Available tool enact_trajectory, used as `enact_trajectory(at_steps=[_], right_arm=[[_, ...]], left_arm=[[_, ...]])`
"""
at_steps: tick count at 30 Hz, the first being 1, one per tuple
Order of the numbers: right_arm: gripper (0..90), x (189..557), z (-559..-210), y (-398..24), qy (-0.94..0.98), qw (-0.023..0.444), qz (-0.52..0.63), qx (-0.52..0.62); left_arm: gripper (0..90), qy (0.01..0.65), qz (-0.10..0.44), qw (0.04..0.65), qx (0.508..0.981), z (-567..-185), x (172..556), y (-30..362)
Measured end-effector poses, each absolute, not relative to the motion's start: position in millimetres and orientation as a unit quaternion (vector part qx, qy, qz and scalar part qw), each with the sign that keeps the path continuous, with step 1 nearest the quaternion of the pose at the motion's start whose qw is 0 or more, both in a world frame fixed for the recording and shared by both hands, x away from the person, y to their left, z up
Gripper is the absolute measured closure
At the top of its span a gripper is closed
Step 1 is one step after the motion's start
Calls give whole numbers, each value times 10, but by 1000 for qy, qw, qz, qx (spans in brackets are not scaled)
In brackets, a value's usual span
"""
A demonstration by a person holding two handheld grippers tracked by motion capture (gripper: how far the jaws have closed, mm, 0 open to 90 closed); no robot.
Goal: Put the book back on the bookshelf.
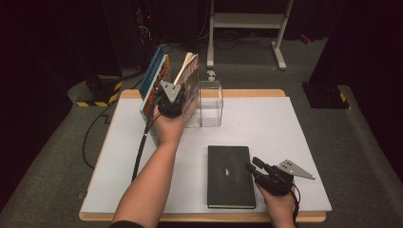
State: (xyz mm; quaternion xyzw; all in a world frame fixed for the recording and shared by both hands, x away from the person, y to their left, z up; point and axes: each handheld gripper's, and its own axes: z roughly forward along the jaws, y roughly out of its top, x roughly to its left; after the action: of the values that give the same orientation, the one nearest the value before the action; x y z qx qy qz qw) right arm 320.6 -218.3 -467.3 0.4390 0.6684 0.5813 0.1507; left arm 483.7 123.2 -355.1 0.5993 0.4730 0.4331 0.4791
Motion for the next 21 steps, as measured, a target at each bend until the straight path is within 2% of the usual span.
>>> enact_trajectory(at_steps=[9, 21], right_arm=[[567, 3219, -4690, -2172, 670, 148, 580, 439], [568, 3217, -4700, -2157, 671, 144, 579, 440]], left_arm=[[836, 487, 437, 481, 584, -3643, 5019, 1253], [833, 488, 449, 473, 580, -3727, 5041, 1258]])
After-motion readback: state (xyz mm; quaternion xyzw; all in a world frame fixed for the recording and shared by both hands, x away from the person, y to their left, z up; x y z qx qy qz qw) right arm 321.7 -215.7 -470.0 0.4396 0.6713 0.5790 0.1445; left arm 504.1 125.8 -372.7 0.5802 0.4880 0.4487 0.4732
